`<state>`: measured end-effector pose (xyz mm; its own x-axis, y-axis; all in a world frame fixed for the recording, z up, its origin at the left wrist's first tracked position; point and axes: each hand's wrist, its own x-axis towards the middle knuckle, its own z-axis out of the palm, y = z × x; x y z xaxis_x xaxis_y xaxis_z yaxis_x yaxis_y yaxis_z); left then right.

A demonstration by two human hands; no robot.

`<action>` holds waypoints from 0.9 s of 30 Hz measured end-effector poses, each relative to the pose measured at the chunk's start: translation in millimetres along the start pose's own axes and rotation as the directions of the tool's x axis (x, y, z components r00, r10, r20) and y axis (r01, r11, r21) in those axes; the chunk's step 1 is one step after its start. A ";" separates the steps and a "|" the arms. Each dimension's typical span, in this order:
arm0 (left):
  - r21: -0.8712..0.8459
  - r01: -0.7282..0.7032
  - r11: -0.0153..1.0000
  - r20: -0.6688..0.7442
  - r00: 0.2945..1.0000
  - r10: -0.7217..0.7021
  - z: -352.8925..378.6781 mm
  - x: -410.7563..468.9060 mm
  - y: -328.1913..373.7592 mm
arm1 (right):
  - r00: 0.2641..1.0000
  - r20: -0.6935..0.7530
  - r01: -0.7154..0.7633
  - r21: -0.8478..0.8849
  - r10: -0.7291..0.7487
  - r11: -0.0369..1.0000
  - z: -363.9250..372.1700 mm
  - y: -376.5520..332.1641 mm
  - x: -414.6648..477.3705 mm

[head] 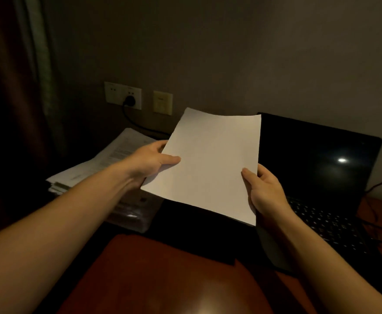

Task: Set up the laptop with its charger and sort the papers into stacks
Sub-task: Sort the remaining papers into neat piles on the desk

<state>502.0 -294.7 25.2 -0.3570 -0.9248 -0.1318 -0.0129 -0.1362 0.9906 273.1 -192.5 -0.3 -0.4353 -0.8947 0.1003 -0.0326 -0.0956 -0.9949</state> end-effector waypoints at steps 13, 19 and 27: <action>0.372 -0.037 0.928 -0.261 0.955 0.143 -135.0 4.4 -10.8 | 0.991 0.130 -0.023 -0.169 0.045 0.985 123.7 30.2 20.5; 0.558 0.031 0.829 -0.287 0.945 0.158 -166.4 10.3 -20.1 | 0.976 0.216 0.032 -0.301 0.036 0.953 146.6 39.6 25.2; 0.737 0.114 0.667 -0.313 0.931 0.187 -181.0 20.4 -43.6 | 0.913 0.404 0.348 -0.691 -0.061 0.634 156.0 46.3 22.2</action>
<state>664.3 -371.9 -27.3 -0.0420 -0.9978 0.0515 -0.7372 0.0657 0.6724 402.2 -284.8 -42.2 -0.0313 -0.9871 0.1572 -0.7936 -0.0710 -0.6043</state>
